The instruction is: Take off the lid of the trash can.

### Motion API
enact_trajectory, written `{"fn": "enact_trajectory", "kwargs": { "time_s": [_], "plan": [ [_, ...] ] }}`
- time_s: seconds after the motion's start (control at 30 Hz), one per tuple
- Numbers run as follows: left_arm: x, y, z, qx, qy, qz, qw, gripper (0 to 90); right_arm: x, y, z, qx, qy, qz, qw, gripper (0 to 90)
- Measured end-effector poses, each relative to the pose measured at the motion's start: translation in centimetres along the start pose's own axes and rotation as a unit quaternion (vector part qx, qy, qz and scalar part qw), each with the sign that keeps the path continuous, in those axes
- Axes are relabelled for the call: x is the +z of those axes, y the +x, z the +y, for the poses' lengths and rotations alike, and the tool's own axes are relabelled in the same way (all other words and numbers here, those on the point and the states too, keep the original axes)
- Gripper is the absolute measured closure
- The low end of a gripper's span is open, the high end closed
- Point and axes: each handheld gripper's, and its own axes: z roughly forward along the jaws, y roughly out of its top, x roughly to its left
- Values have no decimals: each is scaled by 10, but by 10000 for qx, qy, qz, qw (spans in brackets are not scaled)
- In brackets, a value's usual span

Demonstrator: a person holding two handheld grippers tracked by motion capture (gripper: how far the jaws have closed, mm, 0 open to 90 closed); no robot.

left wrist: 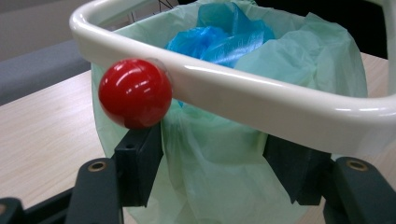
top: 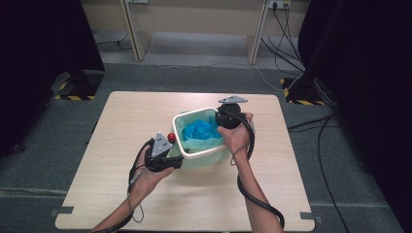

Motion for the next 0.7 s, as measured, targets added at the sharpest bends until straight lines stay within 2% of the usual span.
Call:
{"fn": "enact_trajectory", "kwargs": {
  "time_s": [0.2, 0.33, 0.7],
  "plan": [
    [0, 0, 1, -20, 18, -2, 10000, 371, 6, -7, -7, 166, 142, -2, 9998, 810],
    [-1, -1, 2, -31, 6, -6, 10000, 372, 9, -9, -11, 180, 167, -26, 9997, 814],
    [-14, -12, 9, -43, -129, -86, 9999, 333, -4, -19, -9, 356, -60, 0, 9993, 815]
  ]
}}
